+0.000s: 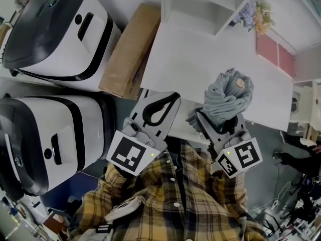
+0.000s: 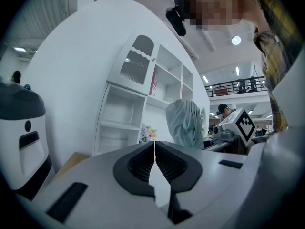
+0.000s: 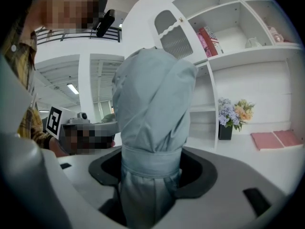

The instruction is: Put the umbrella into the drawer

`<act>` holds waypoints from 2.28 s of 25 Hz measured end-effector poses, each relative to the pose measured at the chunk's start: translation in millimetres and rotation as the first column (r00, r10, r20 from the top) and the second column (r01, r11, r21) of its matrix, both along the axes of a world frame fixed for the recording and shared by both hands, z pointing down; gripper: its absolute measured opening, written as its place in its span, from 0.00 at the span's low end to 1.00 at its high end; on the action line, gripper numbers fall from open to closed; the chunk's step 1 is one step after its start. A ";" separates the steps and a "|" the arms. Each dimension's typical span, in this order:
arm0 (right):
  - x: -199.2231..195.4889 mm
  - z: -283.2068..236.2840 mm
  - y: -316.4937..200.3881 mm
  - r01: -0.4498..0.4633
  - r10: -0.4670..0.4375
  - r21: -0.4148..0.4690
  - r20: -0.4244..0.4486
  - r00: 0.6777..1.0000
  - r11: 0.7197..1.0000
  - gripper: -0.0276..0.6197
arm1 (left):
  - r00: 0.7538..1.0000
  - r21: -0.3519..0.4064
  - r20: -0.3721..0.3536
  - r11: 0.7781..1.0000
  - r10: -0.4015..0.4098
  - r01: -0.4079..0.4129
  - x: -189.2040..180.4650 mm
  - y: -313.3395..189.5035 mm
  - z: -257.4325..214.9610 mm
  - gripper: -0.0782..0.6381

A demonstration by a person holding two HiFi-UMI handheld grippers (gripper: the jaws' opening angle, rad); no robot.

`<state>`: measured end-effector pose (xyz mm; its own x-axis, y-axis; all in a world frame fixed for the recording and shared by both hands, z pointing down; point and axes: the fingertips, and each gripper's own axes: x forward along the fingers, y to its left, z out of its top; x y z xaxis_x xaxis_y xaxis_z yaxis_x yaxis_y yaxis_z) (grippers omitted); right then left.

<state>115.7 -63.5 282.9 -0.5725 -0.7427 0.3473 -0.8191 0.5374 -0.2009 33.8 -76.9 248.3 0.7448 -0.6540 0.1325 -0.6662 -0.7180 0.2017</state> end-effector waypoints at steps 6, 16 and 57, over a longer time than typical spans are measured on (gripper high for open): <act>-12.1 33.4 5.5 0.084 -0.087 -0.060 -0.041 0.995 0.995 0.51 | 1.000 -0.046 0.021 0.999 -0.020 0.021 -8.2 10.2 25.2 0.14; -31.5 96.3 18.7 0.206 -0.222 -0.151 -0.098 0.970 0.967 0.51 | 0.998 -0.100 0.039 0.993 -0.052 0.056 -18.7 28.4 59.1 0.14; -51.8 326.5 57.2 0.476 -0.653 -0.487 -0.303 0.694 0.732 0.51 | 0.992 -0.192 0.061 0.974 -0.112 0.122 -20.0 47.2 158.0 0.14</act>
<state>63.8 -6.2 609.4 -0.5637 -0.1030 0.8195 -0.4209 0.8895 -0.1777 13.9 -29.7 406.3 0.6540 -0.6940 0.3010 -0.7560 -0.5845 0.2948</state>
